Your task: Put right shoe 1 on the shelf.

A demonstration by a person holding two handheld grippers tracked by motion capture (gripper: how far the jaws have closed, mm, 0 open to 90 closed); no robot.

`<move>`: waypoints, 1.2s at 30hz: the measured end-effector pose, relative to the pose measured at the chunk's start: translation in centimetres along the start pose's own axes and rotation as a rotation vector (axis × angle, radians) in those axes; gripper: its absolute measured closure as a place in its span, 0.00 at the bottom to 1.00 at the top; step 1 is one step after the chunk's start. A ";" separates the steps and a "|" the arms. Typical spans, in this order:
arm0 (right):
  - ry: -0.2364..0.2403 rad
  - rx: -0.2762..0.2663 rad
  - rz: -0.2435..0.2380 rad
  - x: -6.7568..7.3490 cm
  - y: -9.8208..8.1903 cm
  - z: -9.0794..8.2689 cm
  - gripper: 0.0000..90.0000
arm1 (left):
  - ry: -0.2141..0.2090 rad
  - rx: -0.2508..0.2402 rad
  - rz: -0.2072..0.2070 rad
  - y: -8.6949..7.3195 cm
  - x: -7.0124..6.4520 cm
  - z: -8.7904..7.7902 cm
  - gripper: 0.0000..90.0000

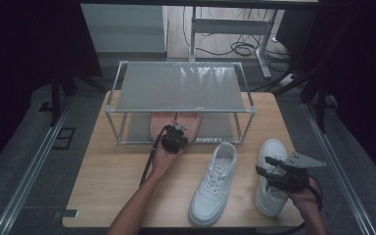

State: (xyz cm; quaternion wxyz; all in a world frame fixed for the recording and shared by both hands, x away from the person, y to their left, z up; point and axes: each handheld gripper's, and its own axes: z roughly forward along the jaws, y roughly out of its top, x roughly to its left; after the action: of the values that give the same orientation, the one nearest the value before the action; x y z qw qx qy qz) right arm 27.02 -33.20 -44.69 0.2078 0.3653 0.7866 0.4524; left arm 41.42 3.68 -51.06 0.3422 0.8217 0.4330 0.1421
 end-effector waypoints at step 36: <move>0.017 0.009 -0.021 0.9 0.3 0.4 0.51 | -0.083 -0.163 -0.086 -7.5 0.9 -10.8 0.99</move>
State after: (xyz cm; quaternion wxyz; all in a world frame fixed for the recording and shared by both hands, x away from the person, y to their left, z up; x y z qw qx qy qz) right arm 26.83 -32.19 -44.65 0.2041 0.3541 0.7940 0.4500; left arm 31.60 12.10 -48.41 0.4315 0.7768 0.4404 0.1279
